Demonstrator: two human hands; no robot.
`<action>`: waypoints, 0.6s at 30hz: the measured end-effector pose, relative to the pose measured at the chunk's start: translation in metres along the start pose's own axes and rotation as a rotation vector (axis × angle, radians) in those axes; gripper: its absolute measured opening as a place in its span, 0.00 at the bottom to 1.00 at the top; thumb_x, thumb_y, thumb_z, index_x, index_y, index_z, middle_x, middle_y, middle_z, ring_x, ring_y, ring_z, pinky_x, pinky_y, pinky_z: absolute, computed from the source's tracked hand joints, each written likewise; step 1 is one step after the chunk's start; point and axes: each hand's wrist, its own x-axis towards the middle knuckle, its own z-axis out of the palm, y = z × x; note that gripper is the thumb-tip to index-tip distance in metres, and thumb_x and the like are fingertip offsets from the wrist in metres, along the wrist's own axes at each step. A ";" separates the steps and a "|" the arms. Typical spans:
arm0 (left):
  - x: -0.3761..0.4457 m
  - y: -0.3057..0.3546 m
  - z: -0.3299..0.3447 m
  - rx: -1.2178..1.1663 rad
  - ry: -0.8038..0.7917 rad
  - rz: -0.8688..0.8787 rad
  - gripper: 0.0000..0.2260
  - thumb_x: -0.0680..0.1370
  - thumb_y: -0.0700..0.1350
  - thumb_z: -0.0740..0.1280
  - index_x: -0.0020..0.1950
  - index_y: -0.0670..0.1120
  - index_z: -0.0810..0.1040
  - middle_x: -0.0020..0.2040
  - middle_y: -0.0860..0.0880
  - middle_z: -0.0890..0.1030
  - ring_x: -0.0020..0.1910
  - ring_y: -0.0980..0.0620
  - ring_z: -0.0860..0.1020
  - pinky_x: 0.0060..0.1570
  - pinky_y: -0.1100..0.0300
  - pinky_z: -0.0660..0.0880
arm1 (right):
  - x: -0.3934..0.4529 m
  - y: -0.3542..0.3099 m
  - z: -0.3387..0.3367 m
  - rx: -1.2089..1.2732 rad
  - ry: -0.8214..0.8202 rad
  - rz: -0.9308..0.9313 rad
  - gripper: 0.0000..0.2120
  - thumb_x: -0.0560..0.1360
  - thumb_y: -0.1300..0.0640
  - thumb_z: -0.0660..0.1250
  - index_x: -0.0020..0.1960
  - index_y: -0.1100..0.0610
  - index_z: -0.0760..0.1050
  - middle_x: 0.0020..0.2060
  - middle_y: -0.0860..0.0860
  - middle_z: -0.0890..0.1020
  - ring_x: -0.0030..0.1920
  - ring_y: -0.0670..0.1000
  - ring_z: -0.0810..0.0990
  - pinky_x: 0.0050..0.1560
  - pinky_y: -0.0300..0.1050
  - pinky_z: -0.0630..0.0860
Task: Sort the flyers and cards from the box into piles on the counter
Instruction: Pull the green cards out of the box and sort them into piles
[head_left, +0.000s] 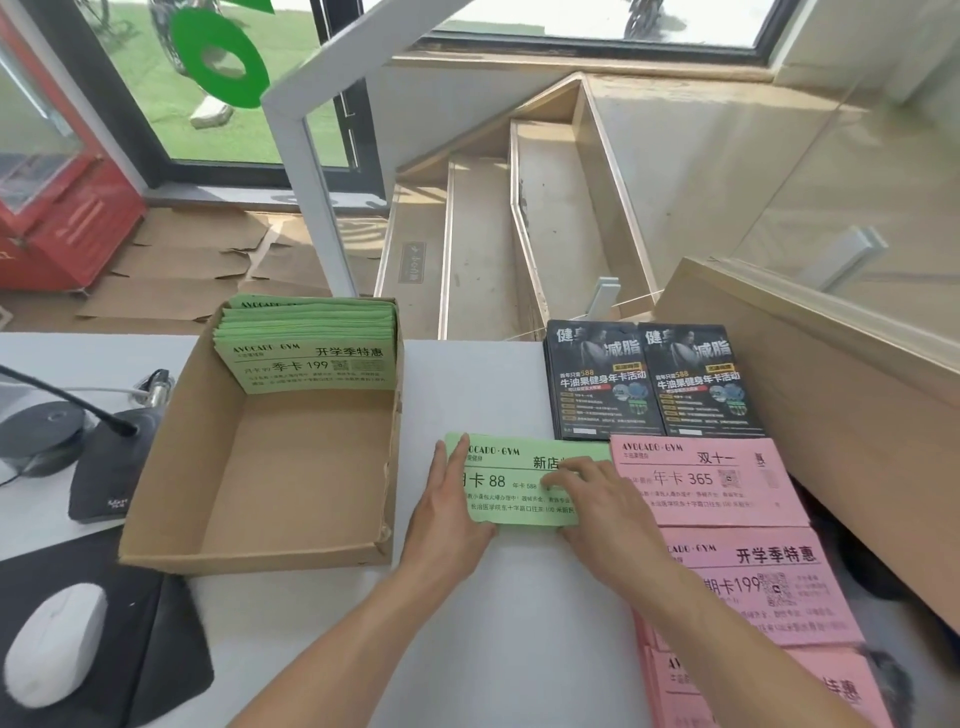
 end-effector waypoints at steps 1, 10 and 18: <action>0.000 0.000 0.001 0.010 -0.006 -0.003 0.48 0.73 0.42 0.75 0.82 0.57 0.46 0.83 0.52 0.45 0.76 0.52 0.65 0.62 0.62 0.70 | 0.000 0.000 0.000 -0.002 -0.002 -0.001 0.26 0.72 0.56 0.71 0.68 0.42 0.70 0.68 0.41 0.69 0.67 0.48 0.67 0.62 0.44 0.66; -0.011 -0.007 0.017 0.196 0.128 0.112 0.39 0.74 0.52 0.74 0.80 0.52 0.58 0.82 0.50 0.48 0.81 0.51 0.41 0.80 0.51 0.47 | -0.011 -0.013 0.010 0.048 0.032 -0.060 0.26 0.73 0.47 0.72 0.69 0.46 0.71 0.67 0.45 0.70 0.69 0.50 0.67 0.68 0.46 0.66; -0.026 -0.029 0.025 0.325 0.221 0.239 0.32 0.74 0.53 0.73 0.75 0.52 0.68 0.77 0.51 0.64 0.76 0.51 0.57 0.74 0.54 0.61 | -0.010 -0.015 0.026 -0.002 0.071 -0.019 0.24 0.71 0.48 0.71 0.65 0.43 0.69 0.64 0.43 0.70 0.65 0.51 0.68 0.63 0.48 0.66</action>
